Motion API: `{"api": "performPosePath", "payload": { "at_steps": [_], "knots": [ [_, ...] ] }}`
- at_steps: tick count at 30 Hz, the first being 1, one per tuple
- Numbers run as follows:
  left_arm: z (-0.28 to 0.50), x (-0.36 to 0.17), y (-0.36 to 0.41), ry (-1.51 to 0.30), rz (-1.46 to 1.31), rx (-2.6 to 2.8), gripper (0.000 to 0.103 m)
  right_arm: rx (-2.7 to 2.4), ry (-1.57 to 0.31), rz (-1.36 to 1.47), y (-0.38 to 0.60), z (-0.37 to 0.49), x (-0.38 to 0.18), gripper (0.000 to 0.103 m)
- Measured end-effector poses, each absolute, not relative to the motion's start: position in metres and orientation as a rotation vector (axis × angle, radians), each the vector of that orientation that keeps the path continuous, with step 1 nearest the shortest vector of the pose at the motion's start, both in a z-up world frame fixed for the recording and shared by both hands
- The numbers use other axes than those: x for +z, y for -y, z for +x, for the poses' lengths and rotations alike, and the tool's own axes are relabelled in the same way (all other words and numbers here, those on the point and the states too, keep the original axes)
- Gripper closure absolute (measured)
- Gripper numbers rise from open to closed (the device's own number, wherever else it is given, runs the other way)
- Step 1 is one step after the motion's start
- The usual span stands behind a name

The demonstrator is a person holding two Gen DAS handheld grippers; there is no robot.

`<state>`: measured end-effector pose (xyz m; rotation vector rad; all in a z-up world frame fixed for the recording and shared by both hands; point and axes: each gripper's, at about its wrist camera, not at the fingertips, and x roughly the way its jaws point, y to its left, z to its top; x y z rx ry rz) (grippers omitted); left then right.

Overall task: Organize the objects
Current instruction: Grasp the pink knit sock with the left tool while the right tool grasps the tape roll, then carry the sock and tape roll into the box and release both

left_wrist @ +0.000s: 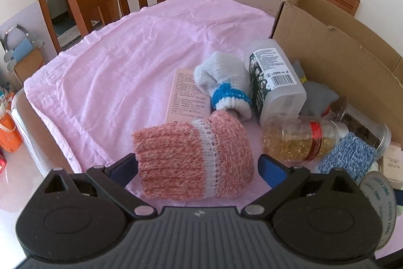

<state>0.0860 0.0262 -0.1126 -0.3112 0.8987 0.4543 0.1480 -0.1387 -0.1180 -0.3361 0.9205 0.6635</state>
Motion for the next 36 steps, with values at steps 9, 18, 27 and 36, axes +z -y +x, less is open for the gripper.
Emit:
{"api": "performPosePath", "payload": {
  "at_steps": [9, 18, 27, 36],
  "knots": [
    [0.088, -0.110, -0.034, -0.915, -0.310, 0.421, 0.015, 0.658, -0.911, -0.329, 0.138, 0.152, -0.115, 0.007],
    [0.093, -0.102, -0.040, -0.968, -0.257, 0.285, 0.020, 0.657, -0.938, -0.358, 0.135, 0.149, -0.109, 0.015],
    [0.099, -0.084, -0.049, -1.029, -0.210, 0.148, 0.028, 0.641, -0.977, -0.308, 0.148, 0.155, -0.086, 0.015],
    [0.101, -0.049, -0.047, -1.033, -0.118, 0.031, 0.028, 0.606, -0.974, -0.284, 0.163, 0.160, -0.056, 0.015]
  ]
}}
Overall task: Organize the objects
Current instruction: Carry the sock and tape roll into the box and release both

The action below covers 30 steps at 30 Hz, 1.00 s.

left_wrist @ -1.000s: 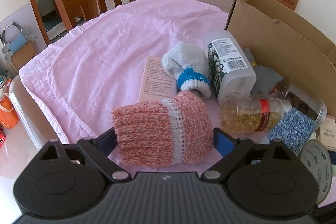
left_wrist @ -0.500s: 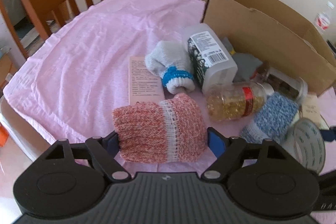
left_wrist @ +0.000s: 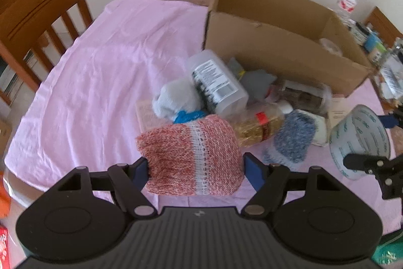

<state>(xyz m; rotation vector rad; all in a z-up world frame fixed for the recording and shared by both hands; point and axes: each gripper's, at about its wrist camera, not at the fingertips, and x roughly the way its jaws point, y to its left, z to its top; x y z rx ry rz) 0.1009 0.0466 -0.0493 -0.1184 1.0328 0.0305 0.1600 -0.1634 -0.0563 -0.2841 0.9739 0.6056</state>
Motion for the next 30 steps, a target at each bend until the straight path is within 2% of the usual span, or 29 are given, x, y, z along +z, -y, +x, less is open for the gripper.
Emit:
{"api": "performPosePath", "payload": {
  "at_steps": [8, 26, 28, 29, 30],
  "knots": [
    [0.126, -0.012, -0.035, -1.057, -0.077, -0.107, 0.028, 0.595, -0.972, -0.244, 0.172, 0.171, -0.028, 0.015],
    [0.238, 0.052, 0.017, -0.883, 0.065, -0.356, 0.028, 0.400, -0.780, -0.234, 0.187, 0.227, 0.038, 0.016],
    [0.249, 0.053, 0.019, -0.864, 0.071, -0.363, 0.020, 0.379, -0.769, -0.224, 0.188, 0.236, 0.043, 0.016],
    [0.253, 0.054, 0.019, -0.851, 0.073, -0.368, 0.008, 0.369, -0.767, -0.218, 0.188, 0.242, 0.044, 0.016],
    [0.257, 0.055, 0.019, -0.830, 0.073, -0.370, 0.002, 0.360, -0.765, -0.213, 0.188, 0.247, 0.045, 0.016]
  ]
}}
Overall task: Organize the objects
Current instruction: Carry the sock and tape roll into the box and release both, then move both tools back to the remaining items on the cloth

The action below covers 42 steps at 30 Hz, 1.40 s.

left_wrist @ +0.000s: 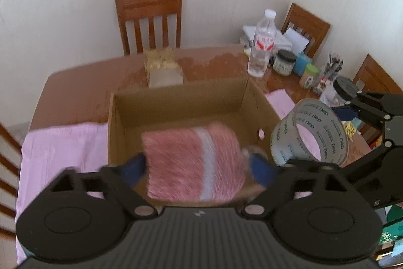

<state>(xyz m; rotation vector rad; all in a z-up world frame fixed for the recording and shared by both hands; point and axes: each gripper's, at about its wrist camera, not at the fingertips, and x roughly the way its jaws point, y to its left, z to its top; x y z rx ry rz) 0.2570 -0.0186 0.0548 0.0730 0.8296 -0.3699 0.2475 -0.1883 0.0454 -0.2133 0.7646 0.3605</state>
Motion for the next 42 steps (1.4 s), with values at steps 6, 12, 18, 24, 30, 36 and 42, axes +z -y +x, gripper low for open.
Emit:
{"api": "performPosePath", "payload": {
  "at_steps": [6, 12, 18, 24, 30, 36, 42],
  "knots": [
    [0.270, 0.052, 0.008, -0.804, 0.079, -0.362, 0.002, 0.315, -0.779, -0.194, 0.187, 0.274, 0.042, 0.016],
    [0.273, 0.036, -0.007, -0.846, 0.069, -0.352, 0.002, 0.294, -0.812, -0.208, 0.179, 0.298, 0.031, 0.016],
    [0.271, 0.031, -0.021, -0.838, 0.092, -0.339, 0.002, 0.274, -0.841, -0.215, 0.172, 0.322, 0.022, 0.015],
    [0.272, 0.026, -0.031, -0.838, 0.095, -0.350, 0.002, 0.249, -0.899, -0.190, 0.170, 0.352, 0.004, 0.015],
    [0.271, 0.019, -0.037, -0.843, 0.109, -0.348, 0.002, 0.193, -0.956, -0.173, 0.171, 0.376, -0.019, 0.014],
    [0.271, 0.014, -0.043, -0.858, 0.080, -0.346, 0.002, 0.142, -0.919, -0.165, 0.175, 0.379, -0.014, 0.000],
    [0.265, 0.010, -0.044, -0.856, 0.063, -0.340, 0.002, 0.121, -0.888, -0.157, 0.178, 0.365, -0.004, 0.000]
  ]
}}
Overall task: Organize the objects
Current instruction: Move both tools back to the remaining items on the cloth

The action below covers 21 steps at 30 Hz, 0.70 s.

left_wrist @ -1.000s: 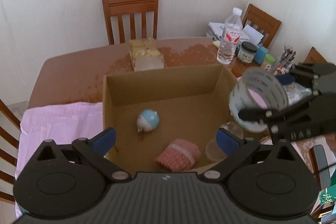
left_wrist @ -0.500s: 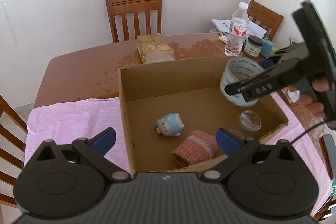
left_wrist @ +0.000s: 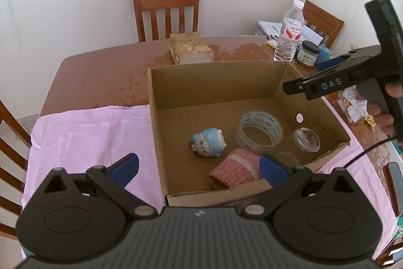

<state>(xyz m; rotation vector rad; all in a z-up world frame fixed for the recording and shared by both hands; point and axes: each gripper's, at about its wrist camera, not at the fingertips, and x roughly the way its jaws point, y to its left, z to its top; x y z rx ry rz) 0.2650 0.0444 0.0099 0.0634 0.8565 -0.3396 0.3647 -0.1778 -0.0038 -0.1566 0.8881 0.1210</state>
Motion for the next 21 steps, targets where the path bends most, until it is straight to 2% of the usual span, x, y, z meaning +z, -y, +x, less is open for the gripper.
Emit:
{"api": "performPosePath", "payload": {
  "at_steps": [12, 21],
  "knots": [
    [0.233, -0.007, -0.046, -0.872, 0.023, -0.293, 0.002, 0.143, -0.859, -0.088, 0.179, 0.301, -0.001, 0.000],
    [0.197, -0.031, -0.054, -0.904, -0.041, -0.172, 0.002, 0.183, -0.843, -0.073, 0.181, 0.241, -0.026, 0.000]
  ]
}}
